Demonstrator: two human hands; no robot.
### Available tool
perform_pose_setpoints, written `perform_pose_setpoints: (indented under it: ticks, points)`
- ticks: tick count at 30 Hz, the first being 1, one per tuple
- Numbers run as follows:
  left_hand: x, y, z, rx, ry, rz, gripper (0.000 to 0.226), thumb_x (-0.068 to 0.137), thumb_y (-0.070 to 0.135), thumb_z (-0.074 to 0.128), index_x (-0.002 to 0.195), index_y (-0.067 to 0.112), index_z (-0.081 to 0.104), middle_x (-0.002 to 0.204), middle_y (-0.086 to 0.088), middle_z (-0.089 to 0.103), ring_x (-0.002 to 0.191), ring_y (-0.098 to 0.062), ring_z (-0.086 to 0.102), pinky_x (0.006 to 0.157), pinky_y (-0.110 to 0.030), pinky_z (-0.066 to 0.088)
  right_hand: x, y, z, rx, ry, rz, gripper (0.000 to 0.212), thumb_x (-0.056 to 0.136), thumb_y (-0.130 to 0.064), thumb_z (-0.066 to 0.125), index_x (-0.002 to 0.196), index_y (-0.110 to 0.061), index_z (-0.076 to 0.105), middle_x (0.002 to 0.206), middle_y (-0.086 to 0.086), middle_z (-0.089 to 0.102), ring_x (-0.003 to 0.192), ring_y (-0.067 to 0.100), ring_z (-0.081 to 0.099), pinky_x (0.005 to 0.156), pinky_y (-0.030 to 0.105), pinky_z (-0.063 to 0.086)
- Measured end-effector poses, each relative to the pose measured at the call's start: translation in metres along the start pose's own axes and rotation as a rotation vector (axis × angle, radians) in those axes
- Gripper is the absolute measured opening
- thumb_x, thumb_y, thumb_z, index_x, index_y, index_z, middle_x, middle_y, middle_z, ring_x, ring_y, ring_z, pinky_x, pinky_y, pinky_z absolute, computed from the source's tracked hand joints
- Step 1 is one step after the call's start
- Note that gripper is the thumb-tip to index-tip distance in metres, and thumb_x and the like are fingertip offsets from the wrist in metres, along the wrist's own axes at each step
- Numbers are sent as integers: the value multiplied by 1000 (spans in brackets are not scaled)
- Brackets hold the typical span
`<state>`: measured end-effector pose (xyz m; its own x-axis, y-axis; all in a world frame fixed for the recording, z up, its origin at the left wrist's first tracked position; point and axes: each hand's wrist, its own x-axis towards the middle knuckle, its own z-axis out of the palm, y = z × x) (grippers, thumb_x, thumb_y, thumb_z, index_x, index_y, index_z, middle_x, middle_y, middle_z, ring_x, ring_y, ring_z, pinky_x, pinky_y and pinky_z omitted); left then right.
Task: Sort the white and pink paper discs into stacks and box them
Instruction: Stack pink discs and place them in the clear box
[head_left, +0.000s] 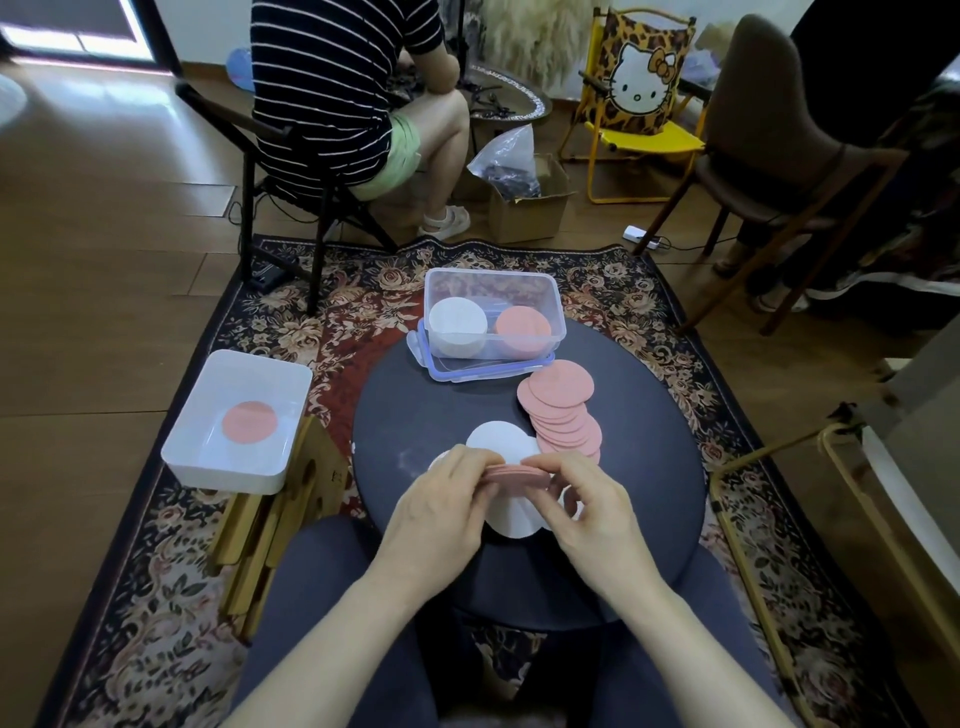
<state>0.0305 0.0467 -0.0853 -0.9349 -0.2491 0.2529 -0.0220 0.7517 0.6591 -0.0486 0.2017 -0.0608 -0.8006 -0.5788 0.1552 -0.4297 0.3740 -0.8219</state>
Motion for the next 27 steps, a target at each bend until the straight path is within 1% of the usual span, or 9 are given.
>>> perform_pose_setpoints:
  ticks: [3, 6, 10, 13, 16, 18, 23, 25, 27]
  points:
    - [3, 3, 2, 26, -17, 31, 36, 92, 39, 29, 107, 21, 57, 100, 9, 58, 91, -14, 55, 73, -34, 49, 0, -2, 3, -6, -11, -22, 20, 89, -16, 65, 98, -34, 66, 91, -12, 64, 74, 12, 53, 64, 14, 40]
    - [4, 1, 1, 57, 6, 30, 32, 93, 36, 30, 100, 19, 57, 94, 9, 56, 83, -16, 55, 66, -36, 48, 2, -2, 0, 8, 15, 13, 30, 87, -12, 66, 96, -41, 63, 92, -18, 63, 72, 11, 53, 63, 14, 40]
    - [2, 0, -1, 97, 29, 63, 23, 94, 31, 36, 98, 20, 56, 89, 10, 55, 78, -15, 53, 61, -31, 46, 1, 5, -2, -64, 12, -2, 22, 88, -12, 66, 101, -28, 70, 89, -16, 66, 74, 7, 53, 67, 12, 40]
    - [1, 1, 2, 130, 44, 80, 17, 94, 27, 39, 100, 21, 53, 89, 8, 56, 77, -16, 54, 61, -30, 46, -2, 9, 0, -144, -9, -20, 27, 89, -11, 64, 109, -28, 70, 97, -19, 67, 82, 0, 53, 72, 8, 39]
    - [1, 0, 7, 174, 58, 74, 11, 91, 18, 47, 101, 20, 52, 87, 7, 55, 74, -16, 52, 61, -29, 43, -3, 11, 1, -218, 10, -38, 32, 89, -10, 64, 114, -29, 69, 98, -23, 63, 84, -11, 50, 74, 4, 37]
    - [0, -2, 10, 195, 60, 74, 19, 85, 9, 55, 101, 19, 52, 85, 6, 53, 72, -17, 51, 61, -28, 41, -4, 12, 1, -253, 15, -62, 34, 88, -9, 64, 115, -29, 68, 99, -21, 64, 86, -15, 49, 76, 3, 37]
    - [-2, -3, 11, 206, 62, 99, 30, 78, 1, 58, 102, 18, 53, 85, 5, 53, 72, -17, 50, 62, -27, 40, -6, 13, 2, -234, 5, -96, 31, 88, -7, 64, 112, -27, 68, 105, -18, 66, 89, -9, 52, 76, 4, 37]
    - [-1, -1, 9, 178, 58, 87, 25, 82, 5, 53, 102, 18, 53, 87, 6, 55, 74, -17, 52, 62, -31, 45, -4, 11, 2, -183, 16, -78, 26, 89, -10, 64, 108, -27, 69, 100, -19, 67, 82, -4, 53, 72, 6, 38]
    - [3, 7, 3, 5, 91, -30, 22, 89, 12, 48, 108, 20, 55, 96, 9, 59, 83, -13, 55, 71, -28, 46, 1, 7, 0, -41, 28, 5, 25, 89, -8, 63, 102, -29, 70, 90, -17, 69, 70, 4, 52, 65, 11, 40]
